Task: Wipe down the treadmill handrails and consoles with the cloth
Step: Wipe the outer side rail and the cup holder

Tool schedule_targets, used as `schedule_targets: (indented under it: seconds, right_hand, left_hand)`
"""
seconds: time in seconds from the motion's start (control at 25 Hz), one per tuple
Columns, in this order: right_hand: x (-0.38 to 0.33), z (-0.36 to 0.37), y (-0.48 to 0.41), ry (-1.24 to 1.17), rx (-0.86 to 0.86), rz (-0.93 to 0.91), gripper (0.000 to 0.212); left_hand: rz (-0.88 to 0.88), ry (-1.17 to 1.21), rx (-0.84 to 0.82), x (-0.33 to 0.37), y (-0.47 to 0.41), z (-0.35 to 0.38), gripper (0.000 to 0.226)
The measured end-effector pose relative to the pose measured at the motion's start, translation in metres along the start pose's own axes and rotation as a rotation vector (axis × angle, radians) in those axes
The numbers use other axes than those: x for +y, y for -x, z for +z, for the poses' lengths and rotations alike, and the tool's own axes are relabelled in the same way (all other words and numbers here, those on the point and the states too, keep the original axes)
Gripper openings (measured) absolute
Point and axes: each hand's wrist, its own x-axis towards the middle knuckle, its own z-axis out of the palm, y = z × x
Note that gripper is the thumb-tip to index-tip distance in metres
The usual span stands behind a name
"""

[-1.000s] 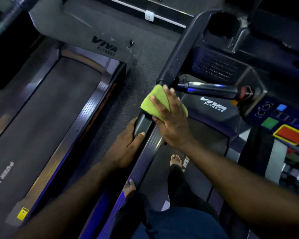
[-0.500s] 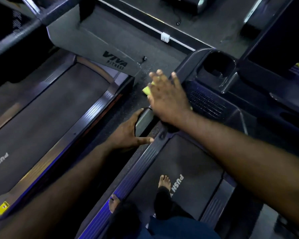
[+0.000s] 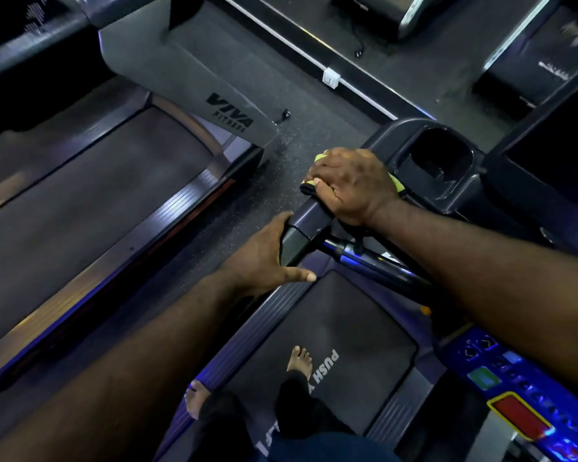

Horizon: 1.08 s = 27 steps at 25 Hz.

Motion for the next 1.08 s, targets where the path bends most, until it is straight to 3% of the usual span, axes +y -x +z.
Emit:
schedule_targets:
  seconds: [0.08,0.16,0.32,0.4,0.52,0.68,0.8,0.96,1.08]
  right_hand:
    - [-0.018,0.007,-0.003,0.003,0.013,0.191,0.037]
    - [-0.046,0.015,0.005,0.012,0.051,0.230,0.035]
    - [0.003,0.002,0.002,-0.011,-0.028,-0.090,0.032]
    - [0.017,0.001,-0.011,-0.028,-0.037,0.048,0.036]
    - [0.000,0.009,0.002,-0.051,0.139,0.317,0.031]
    - [0.017,0.011,0.056,0.002,0.199,0.084,0.038]
    - [0.019,0.014,0.081,0.084,0.201,0.143,0.042]
    - [0.019,0.004,0.024,0.151,0.074,0.237,0.034]
    - [0.015,-0.004,-0.009,0.112,-0.016,0.350,0.039]
  left_hand:
    - [0.006,-0.005,-0.013,-0.001,0.000,-0.001,0.128]
    - [0.035,-0.014,-0.015,-0.001,0.000,0.000,0.137]
    - [0.056,0.000,-0.014,-0.005,-0.003,0.000,0.137]
    - [0.072,-0.009,0.009,-0.006,-0.004,0.000,0.134]
    - [0.079,-0.021,0.021,-0.007,-0.004,0.002,0.132]
    - [0.068,-0.032,0.037,-0.006,-0.003,0.002,0.132]
    - [0.087,-0.036,0.038,-0.005,-0.001,0.004,0.132]
    - [0.101,-0.022,0.026,-0.005,-0.001,0.002,0.127]
    - [0.082,-0.083,0.019,0.004,0.002,0.003,0.115]
